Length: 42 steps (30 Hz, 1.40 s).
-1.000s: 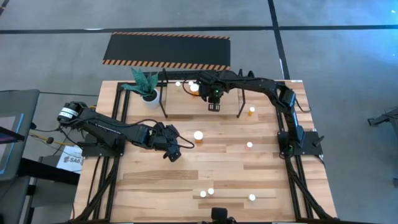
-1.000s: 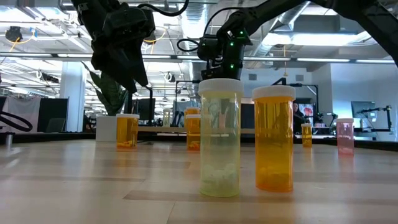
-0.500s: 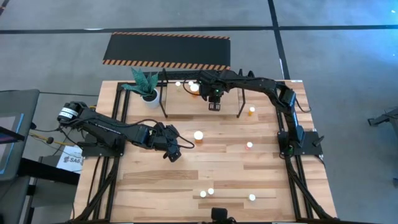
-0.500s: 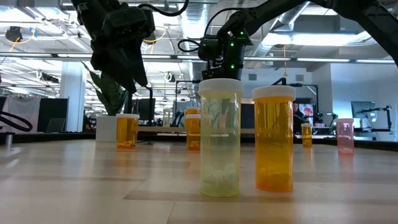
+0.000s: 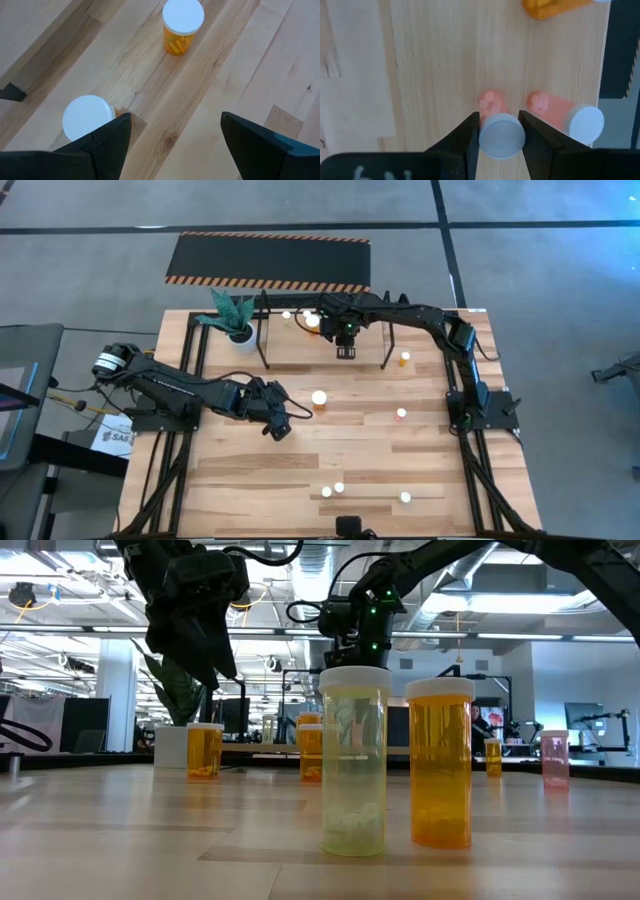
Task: Pick and place medicine bottles onto shelf by color
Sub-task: Put the bottom pink pill bottle on the shelf aligned with the other pink pill bottle
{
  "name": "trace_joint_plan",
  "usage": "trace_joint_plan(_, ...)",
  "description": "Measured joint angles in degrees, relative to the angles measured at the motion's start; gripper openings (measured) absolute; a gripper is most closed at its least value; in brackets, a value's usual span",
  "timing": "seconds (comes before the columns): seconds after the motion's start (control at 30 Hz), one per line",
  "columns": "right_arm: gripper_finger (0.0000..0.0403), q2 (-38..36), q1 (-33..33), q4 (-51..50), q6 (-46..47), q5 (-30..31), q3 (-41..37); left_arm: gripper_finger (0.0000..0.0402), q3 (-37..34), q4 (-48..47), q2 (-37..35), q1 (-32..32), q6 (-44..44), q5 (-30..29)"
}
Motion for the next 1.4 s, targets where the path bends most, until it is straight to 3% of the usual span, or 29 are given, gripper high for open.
trace_joint_plan(1.17, 0.014, 0.0, -0.1, -0.3, -6.7, 0.2, 0.0, 0.0293, 0.0, 0.0, 0.0, 0.0, 0.0, 0.0)
trace_joint_plan(1.4, 0.016, 0.0, -0.1, -0.3, -6.4, 1.0, 0.0, 0.0293, 0.0, 0.0, 0.0, 0.0, -0.1, 0.0)
